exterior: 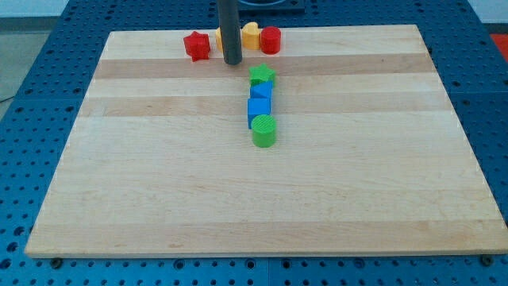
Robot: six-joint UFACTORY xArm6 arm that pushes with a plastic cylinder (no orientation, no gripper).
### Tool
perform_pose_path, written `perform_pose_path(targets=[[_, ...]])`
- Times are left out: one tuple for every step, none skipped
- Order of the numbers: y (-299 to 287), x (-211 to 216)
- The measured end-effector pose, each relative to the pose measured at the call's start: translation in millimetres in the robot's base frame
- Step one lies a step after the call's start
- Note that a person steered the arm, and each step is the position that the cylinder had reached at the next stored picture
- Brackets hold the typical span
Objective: Move the yellow heart and the yellow hexagon slightly left
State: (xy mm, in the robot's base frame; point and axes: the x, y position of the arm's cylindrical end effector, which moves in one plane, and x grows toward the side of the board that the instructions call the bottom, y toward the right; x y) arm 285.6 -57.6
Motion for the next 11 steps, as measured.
perform_pose_path(targets=[[-54.7,4.2],[-79.1,-9.3],[-79.2,-29.9],[-79.2,-26.1],[-57.2,0.7],[13.3,8.5],[98.8,-13.5],[166.1,-53.8],[162.8,-91.1],[125.1,-93.6],[64.4,-93.3]])
